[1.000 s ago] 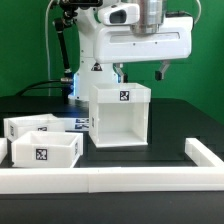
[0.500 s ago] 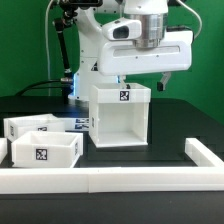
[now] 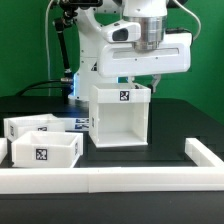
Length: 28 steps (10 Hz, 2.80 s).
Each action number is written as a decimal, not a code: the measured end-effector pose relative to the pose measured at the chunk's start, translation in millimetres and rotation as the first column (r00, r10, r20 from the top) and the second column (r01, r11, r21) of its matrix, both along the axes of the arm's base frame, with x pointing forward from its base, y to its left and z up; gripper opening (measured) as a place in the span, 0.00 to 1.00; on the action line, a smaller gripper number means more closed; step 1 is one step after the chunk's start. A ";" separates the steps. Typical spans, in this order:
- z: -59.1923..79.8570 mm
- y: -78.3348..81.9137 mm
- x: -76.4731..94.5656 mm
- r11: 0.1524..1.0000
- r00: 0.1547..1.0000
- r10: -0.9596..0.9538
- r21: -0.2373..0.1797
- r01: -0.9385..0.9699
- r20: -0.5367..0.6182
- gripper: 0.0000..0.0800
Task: Assemble drawer
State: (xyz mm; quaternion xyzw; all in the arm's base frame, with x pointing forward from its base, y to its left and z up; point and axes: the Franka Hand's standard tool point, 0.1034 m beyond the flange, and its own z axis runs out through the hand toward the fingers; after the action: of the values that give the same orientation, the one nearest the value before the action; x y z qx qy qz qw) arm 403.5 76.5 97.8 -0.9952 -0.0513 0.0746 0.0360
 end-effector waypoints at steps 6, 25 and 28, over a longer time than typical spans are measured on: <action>0.4 -0.2 0.4 1.000 1.000 -0.001 0.000 0.001 0.001 0.05; 3.8 12.2 182.6 0.995 0.986 -0.069 0.078 0.058 0.152 0.05; 4.9 12.7 182.9 0.993 0.984 -0.097 0.079 0.086 0.150 0.06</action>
Offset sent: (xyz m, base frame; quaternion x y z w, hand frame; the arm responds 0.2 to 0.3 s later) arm 0.0000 0.0000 0.0000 0.0000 0.0000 0.0000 1.0000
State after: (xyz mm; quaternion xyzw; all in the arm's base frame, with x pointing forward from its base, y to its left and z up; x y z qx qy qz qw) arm 586.4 89.2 102.7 -0.9974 -0.0107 -0.0060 0.0711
